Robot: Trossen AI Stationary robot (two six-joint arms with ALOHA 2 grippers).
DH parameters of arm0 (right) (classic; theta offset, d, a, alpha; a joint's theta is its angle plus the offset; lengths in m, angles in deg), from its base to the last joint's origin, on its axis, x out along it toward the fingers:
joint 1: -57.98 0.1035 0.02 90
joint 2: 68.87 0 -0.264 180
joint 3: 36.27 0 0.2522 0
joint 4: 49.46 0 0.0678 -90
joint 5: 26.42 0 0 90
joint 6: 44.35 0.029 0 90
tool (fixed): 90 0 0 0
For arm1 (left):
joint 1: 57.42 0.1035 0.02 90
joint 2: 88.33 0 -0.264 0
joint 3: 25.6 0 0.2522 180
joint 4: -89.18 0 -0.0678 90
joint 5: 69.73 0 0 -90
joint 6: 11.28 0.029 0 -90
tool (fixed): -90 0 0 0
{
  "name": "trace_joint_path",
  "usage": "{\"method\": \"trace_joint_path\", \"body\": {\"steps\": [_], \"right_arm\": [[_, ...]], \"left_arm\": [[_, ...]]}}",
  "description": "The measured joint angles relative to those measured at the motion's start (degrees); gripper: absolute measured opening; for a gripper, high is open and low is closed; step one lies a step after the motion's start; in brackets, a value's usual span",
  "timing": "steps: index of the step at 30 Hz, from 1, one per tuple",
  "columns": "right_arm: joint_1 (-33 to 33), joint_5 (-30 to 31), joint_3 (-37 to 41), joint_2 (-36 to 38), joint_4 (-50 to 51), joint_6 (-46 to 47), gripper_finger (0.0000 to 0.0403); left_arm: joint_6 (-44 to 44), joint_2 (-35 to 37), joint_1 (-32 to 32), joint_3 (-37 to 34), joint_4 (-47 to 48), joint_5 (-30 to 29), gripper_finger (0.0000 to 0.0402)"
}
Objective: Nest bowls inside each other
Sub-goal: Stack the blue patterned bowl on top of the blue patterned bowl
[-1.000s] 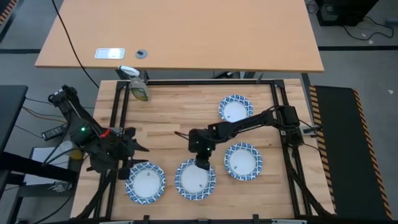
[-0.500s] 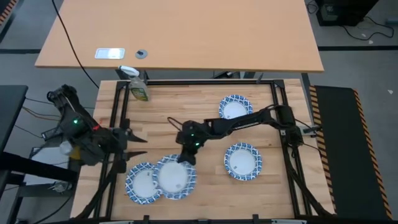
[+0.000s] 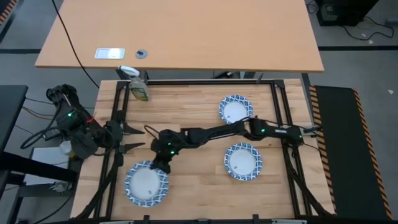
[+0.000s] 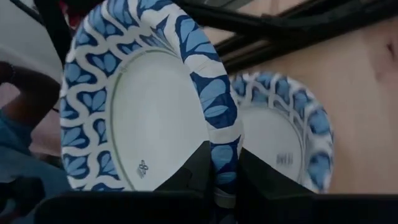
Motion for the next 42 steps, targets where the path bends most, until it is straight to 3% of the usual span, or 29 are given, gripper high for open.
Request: {"method": "trace_joint_path", "body": {"steps": [7,11,19,24,27,29,34,39,42], "right_arm": [[-0.55,0.45,-9.01,-8.91,-1.18,-1.30,0.0060],[-1.35,0.09,-7.80,-8.76,-1.37,-4.34,0.0099],[-3.30,0.10,-7.75,-7.81,-2.98,-4.96,0.0217],[-6.61,-3.08,-7.75,-4.35,0.19,-5.52,0.0246],[-8.16,-4.53,-7.77,-2.44,9.07,-8.69,0.0247],[-8.16,-1.08,-7.72,-1.16,17.53,-13.95,0.0244],[-6.12,16.29,-7.71,3.38,30.77,-25.67,0.0228],[-5.47,24.76,-7.59,6.50,45.98,-28.46,0.0206],[-5.60,30.48,-5.35,8.66,50.88,-28.25,0.0193]], "left_arm": [[-0.17,-0.02,0.00,0.00,-0.02,0.05,0.0181],[-0.91,-0.02,0.00,0.00,0.18,0.18,0.0181],[-0.31,-0.27,0.00,0.00,0.87,0.09,0.0181],[-1.45,-0.28,-0.81,-0.04,1.23,0.26,0.0181],[-1.73,-0.74,-0.96,-0.04,1.49,0.26,0.0181],[-1.73,-1.54,-0.96,-0.07,1.49,0.26,0.0181],[-0.29,-2.49,-1.46,-5.54,-2.61,0.03,0.0181],[0.57,-2.49,-1.44,-16.29,-11.72,-0.39,0.0181],[0.11,-2.40,-1.13,-20.53,-16.49,2.57,0.0181]]}}
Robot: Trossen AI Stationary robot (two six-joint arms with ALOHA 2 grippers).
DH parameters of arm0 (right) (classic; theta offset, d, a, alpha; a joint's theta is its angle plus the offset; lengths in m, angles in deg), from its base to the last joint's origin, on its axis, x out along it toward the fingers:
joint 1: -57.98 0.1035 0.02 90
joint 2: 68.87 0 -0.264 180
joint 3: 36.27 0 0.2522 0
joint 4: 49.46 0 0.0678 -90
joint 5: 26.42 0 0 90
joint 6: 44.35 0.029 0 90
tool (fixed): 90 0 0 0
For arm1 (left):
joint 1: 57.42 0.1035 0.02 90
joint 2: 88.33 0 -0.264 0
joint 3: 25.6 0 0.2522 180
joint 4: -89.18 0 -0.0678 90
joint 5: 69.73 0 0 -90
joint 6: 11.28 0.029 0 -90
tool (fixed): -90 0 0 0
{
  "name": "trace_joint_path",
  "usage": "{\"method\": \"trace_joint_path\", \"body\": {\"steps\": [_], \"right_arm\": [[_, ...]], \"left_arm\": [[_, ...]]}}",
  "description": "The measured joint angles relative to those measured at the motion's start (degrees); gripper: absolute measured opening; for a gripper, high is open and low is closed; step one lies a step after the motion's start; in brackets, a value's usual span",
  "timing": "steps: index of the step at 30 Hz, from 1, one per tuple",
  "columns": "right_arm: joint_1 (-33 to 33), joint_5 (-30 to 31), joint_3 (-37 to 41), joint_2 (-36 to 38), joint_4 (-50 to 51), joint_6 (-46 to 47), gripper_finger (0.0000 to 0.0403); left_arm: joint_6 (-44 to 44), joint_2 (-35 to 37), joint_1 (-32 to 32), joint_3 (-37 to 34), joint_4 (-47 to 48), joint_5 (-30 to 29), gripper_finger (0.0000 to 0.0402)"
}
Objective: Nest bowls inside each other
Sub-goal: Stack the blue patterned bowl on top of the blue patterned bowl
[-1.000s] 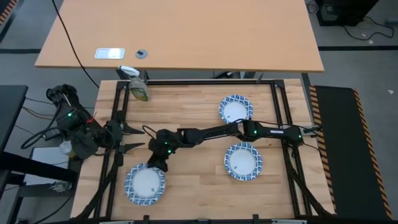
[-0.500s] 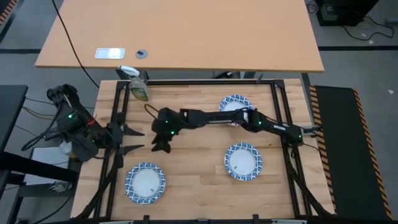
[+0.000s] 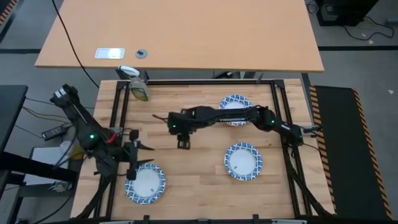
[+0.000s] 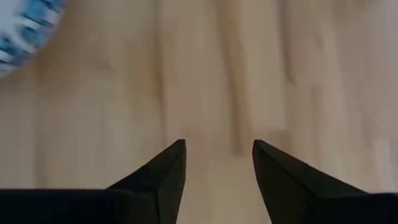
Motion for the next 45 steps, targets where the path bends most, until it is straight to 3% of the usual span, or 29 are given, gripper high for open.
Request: {"method": "trace_joint_path", "body": {"steps": [5,11,15,21,28,35,40,45], "right_arm": [[0.45,4.87,11.41,5.50,0.84,1.67,0.0181],[1.54,17.03,34.46,20.34,-3.35,9.10,0.0172],[1.06,21.39,48.22,28.92,-7.25,14.29,0.0173],[-1.71,20.65,61.13,36.95,-8.54,17.19,0.0197],[-5.55,17.74,68.71,38.00,-9.46,17.94,0.0261],[-7.82,16.92,73.92,38.07,-16.92,12.85,0.0301],[-10.12,16.54,75.67,38.03,-20.04,11.16,0.0276],[-10.40,16.51,74.84,38.03,-21.10,8.48,0.0201]], "left_arm": [[1.35,0.26,0.15,-4.59,-8.50,5.85,0.0181],[1.75,0.28,1.32,-7.15,-9.43,6.29,0.0181],[2.25,0.14,7.46,-7.79,-9.00,10.63,0.0181],[10.04,-0.15,19.02,-7.79,-12.76,21.15,0.0181],[15.68,-0.15,26.57,-7.79,-14.99,24.56,0.0181],[15.49,-0.15,28.10,-7.79,-14.91,24.73,0.0181],[14.98,-0.15,27.74,-7.79,-14.52,24.73,0.0181],[14.35,-0.15,27.64,-7.79,-14.52,24.73,0.0181]]}}
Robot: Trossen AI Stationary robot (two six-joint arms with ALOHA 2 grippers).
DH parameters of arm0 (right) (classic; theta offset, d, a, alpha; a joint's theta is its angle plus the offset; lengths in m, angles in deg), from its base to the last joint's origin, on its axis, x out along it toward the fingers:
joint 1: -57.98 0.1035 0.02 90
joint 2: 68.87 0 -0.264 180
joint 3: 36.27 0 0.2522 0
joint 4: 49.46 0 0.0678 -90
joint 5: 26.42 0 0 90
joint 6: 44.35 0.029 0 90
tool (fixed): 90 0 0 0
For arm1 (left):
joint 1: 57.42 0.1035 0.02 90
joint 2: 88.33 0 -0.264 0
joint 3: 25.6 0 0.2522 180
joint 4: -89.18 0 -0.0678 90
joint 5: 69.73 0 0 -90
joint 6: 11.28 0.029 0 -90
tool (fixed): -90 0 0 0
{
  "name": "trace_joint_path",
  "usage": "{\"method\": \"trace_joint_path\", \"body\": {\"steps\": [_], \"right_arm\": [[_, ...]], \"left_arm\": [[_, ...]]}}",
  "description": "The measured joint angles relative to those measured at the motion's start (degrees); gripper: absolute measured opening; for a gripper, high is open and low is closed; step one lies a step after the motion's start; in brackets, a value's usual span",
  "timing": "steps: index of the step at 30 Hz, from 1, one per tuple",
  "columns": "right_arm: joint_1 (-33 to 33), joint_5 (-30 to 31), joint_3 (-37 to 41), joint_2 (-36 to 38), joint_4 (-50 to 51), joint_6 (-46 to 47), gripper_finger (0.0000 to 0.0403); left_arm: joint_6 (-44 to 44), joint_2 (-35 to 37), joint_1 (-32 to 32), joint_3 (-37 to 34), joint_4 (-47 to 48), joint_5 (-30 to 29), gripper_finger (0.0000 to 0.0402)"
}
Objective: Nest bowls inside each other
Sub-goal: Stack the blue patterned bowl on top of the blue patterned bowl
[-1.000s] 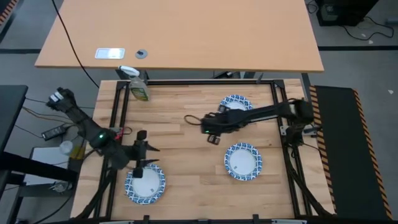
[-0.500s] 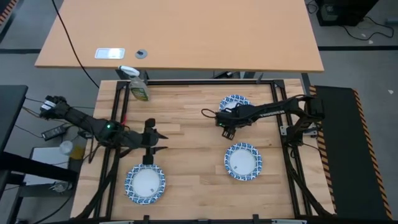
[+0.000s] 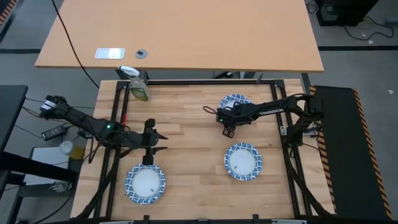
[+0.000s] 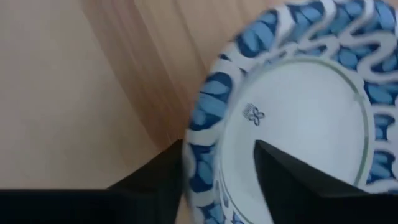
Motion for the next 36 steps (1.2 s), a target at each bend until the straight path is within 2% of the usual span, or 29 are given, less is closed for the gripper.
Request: {"method": "trace_joint_path", "body": {"steps": [3,7,12,22,32,36], "right_arm": [[0.01,-0.89,0.00,0.00,-2.14,-2.45,0.0154],[0.91,-6.30,0.00,0.00,-5.62,-3.69,0.0113],[3.65,-7.30,-0.04,0.00,-7.41,-5.82,0.0086],[9.85,-6.11,-0.36,-0.08,-15.56,-11.57,0.0080],[17.52,-4.01,-12.32,-0.11,-17.57,-18.38,0.0080],[19.66,-3.18,-14.80,-0.11,-18.28,-20.04,0.0080]], "left_arm": [[-0.65,0.00,-0.98,0.00,-0.34,-0.12,0.0181],[1.90,0.04,-7.42,0.00,-4.39,-0.65,0.0181],[2.43,0.09,-14.53,0.02,-5.26,-8.33,0.0181],[-0.87,0.09,-17.08,0.02,-5.11,-11.32,0.0181],[-0.22,0.09,-16.59,0.02,-5.18,-15.35,0.0181],[-0.25,0.18,-16.59,0.02,-5.16,-16.23,0.0181]]}}
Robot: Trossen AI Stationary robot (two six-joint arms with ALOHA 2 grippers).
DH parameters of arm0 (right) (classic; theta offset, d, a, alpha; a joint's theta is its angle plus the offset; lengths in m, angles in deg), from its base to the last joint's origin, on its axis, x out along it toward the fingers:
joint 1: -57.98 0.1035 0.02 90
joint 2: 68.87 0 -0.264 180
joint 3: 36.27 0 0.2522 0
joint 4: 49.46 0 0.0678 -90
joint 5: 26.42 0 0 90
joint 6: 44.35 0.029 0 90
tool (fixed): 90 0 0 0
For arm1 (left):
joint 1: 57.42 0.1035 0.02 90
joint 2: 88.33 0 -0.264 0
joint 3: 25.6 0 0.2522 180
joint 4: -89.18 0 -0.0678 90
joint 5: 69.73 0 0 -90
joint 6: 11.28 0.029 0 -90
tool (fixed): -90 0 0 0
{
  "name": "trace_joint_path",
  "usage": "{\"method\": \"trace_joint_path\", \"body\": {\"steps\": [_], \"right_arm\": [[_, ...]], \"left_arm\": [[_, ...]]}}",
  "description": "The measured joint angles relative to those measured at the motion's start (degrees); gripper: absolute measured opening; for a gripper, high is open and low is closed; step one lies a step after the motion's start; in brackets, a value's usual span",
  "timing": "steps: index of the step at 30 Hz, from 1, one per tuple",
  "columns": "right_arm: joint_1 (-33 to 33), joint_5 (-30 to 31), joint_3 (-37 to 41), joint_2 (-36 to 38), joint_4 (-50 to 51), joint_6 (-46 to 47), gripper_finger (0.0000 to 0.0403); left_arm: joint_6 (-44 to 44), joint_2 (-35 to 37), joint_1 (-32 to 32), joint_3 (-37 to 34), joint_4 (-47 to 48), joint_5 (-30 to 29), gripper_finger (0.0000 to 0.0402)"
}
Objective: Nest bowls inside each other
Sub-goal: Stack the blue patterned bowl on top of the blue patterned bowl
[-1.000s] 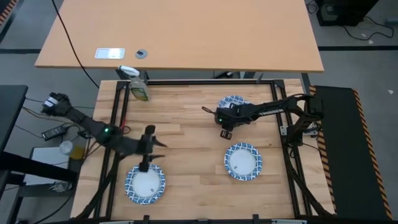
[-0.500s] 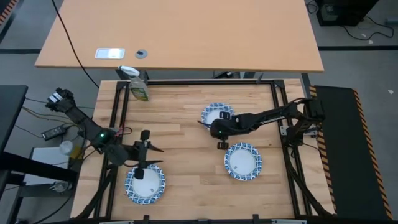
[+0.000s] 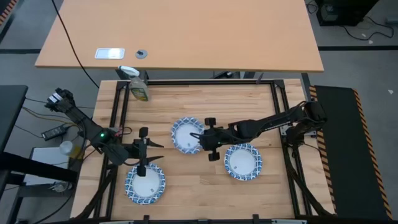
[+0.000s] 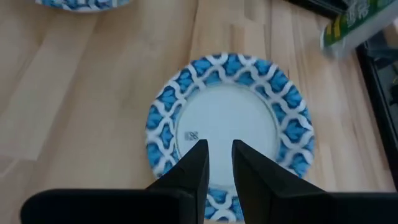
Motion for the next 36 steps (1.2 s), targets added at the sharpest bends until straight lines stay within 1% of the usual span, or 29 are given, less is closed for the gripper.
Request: {"method": "trace_joint_path", "body": {"steps": [6,8,9,10,11,13,14,16,17,19,21,22,24,27,29,32,34,36], "right_arm": [[1.01,1.01,-0.10,0.02,2.55,0.40,0.0083],[0.55,2.67,-0.10,0.02,2.87,3.61,0.0092],[-0.42,1.83,-0.10,0.02,3.23,5.95,0.0099],[-1.90,-0.91,-0.10,0.02,3.59,8.35,0.0106],[-3.82,-4.65,-0.09,0.02,4.03,10.66,0.0113],[-7.61,-10.27,0.65,0.02,4.01,13.45,0.0129],[-9.13,-11.42,1.22,0.02,4.25,13.37,0.0136],[-11.37,-11.31,2.07,0.02,7.00,11.33,0.0146],[-12.00,-10.69,2.43,0.02,9.15,10.11,0.0150],[-12.64,-9.88,3.62,0.02,11.04,7.81,0.0153],[-13.03,-10.20,5.77,0.02,9.05,6.51,0.0154],[-13.13,-10.67,6.85,0.02,7.42,6.12,0.0154],[-13.26,-11.90,8.39,0.02,3.82,5.85,0.0154],[-13.34,-12.63,10.29,-0.71,-2.19,5.68,0.0155],[-13.67,-13.41,11.51,-1.59,-3.44,5.34,0.0155],[-14.39,-13.69,12.16,-3.59,-4.73,5.19,0.0155],[-14.85,-13.85,12.35,-4.98,-4.50,5.23,0.0155],[-15.12,-14.57,12.35,-6.57,-5.54,5.30,0.0155]], "left_arm": [[-2.14,1.33,0.03,0.00,0.94,-0.72,0.0181],[-5.03,1.59,1.05,0.02,2.26,-0.89,0.0181],[-6.75,1.56,2.14,0.04,2.96,-0.87,0.0181],[-8.91,1.45,3.55,0.04,3.89,-0.69,0.0181],[-11.88,1.25,5.34,0.04,5.18,0.09,0.0181],[-17.53,0.34,9.94,0.07,8.02,4.18,0.0181],[-18.84,-0.34,12.40,0.09,9.81,6.99,0.0181],[-20.08,-1.14,16.58,0.07,15.63,11.89,0.0181],[-20.21,-1.31,18.33,0.07,18.94,13.05,0.0181],[-19.02,-1.61,21.25,0.08,25.40,13.62,0.0181],[-16.05,-2.21,23.87,0.02,30.68,13.71,0.0181],[-14.12,-2.52,25.04,-0.02,31.66,13.71,0.0181],[-10.04,-3.64,27.32,0.02,30.97,14.60,0.0181],[-5.42,-6.44,30.61,0.02,28.76,18.49,0.0181],[-3.47,-8.66,32.29,0.04,27.69,20.13,0.0181],[-1.75,-12.11,34.00,0.04,25.63,20.70,0.0181],[-1.27,-13.89,34.12,-0.32,23.96,20.72,0.0181],[-0.90,-14.80,33.80,-2.66,20.59,21.37,0.0181]]}}
